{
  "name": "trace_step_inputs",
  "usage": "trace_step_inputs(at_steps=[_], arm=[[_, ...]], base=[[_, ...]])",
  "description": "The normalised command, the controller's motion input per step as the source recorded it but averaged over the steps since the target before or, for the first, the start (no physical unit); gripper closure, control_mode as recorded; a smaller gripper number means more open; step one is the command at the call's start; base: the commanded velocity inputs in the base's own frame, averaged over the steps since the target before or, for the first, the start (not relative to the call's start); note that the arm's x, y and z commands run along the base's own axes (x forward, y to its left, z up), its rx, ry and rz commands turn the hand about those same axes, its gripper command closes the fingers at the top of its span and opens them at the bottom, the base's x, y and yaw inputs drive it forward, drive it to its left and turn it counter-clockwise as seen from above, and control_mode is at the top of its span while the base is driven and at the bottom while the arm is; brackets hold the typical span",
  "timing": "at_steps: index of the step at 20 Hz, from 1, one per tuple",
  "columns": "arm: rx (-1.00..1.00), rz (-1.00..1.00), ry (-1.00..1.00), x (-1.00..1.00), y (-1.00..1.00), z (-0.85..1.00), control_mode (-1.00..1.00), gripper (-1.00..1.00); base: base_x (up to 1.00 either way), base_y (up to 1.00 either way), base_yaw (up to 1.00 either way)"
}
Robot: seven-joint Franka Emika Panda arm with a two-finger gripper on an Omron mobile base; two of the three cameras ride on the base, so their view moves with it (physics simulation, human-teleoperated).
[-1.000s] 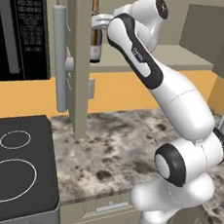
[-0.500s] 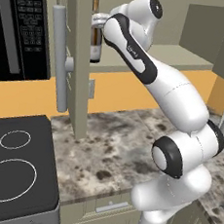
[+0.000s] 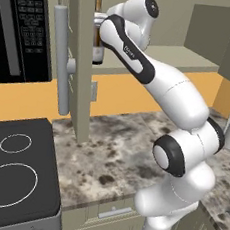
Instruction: Open the cabinet directly in front. Then move the wine and the cup to the dining counter with the jar on it.
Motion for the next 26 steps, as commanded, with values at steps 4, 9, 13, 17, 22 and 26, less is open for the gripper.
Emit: trace_step_inputs(at_steps=[4, 9, 13, 17, 22, 26], arm=[[0.0, -0.01, 0.0, 0.14, 0.07, 0.0, -1.0, -1.0], [0.0, 0.0, 0.0, 0.07, 0.07, 0.0, -1.0, 1.0], [0.0, 0.0, 0.0, 0.01, 0.02, 0.0, -1.0, 1.0], [0.0, 0.0, 0.0, 0.0, 0.0, 0.0, -1.0, 1.0], [0.0, 0.0, -0.01, -0.16, 0.0, 0.0, -1.0, 1.0], [0.0, 0.0, -0.08, -0.78, -0.02, 0.0, -1.0, 1.0]], base=[[0.0, 0.0, 0.0], [0.0, 0.0, 0.0], [0.0, 0.0, 0.0], [0.0, 0.0, 0.0], [0.0, 0.0, 0.0], [0.0, 0.0, 0.0]])
